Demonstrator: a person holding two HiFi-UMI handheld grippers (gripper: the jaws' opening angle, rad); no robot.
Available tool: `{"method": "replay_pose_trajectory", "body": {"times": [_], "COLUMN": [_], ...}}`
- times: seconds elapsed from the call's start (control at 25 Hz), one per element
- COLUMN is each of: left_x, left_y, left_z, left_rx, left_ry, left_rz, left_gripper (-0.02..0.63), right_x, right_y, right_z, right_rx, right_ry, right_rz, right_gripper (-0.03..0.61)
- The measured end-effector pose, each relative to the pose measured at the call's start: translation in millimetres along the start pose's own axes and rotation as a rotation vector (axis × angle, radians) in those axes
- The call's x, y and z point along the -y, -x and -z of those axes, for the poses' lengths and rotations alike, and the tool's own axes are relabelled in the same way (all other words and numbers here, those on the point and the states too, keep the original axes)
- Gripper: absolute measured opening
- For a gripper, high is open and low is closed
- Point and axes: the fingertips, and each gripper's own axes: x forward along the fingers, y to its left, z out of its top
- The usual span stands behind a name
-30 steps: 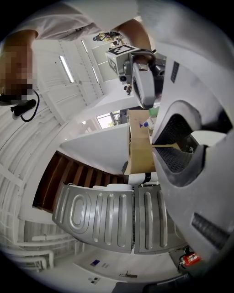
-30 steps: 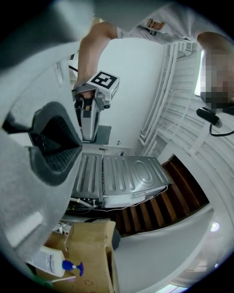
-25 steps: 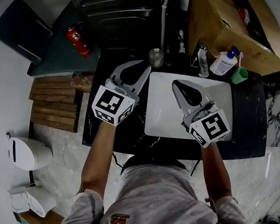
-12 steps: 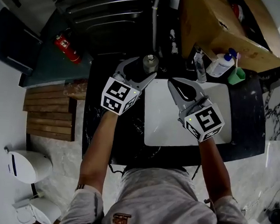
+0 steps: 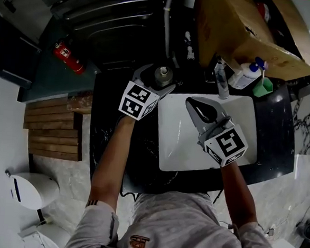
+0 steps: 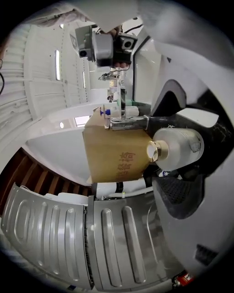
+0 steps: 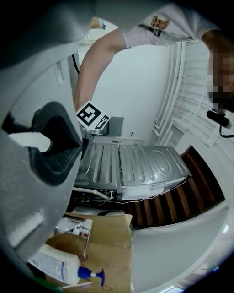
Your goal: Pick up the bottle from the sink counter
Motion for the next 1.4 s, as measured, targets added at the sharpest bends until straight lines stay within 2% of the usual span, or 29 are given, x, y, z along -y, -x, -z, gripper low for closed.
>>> {"method": "replay_pose_trajectory", "body": {"times": [0.24, 0.56, 0.72, 0.8, 1.16, 1.4], "left_x": [-5.4, -4.5, -2.4, -1.9, -1.5, 4.7], "left_y": [-29.3, -45.5, -47.6, -48.0, -43.2, -23.0], "left_z": [21.7, 26.6, 27.7, 27.3, 27.7, 12.3], "left_rx": [-0.063, -0.114, -0.123, -0.120, -0.129, -0.105], "left_ry": [0.013, 0.005, 0.010, 0.015, 0.018, 0.003], "left_rz": [0.032, 0.088, 0.107, 0.112, 0.076, 0.050], "left_gripper": [0.402, 0.400, 0.339, 0.336, 0.331, 0.331], "right_x": [9.6, 17.0, 19.3, 20.8, 22.4, 24.0], "right_y": [2.0, 1.2, 2.2, 3.7, 9.6, 14.8], "right_z": [9.0, 21.1, 24.7, 26.0, 28.5, 23.9], "right_rx": [-0.004, -0.019, -0.015, -0.015, -0.014, 0.003], "right_ry": [-0.021, -0.047, -0.061, -0.065, -0.079, -0.086], "right_rz": [0.016, 0.028, 0.035, 0.040, 0.055, 0.065], "right_gripper": [0.002, 0.002, 0.002, 0.002, 0.002, 0.002]}}
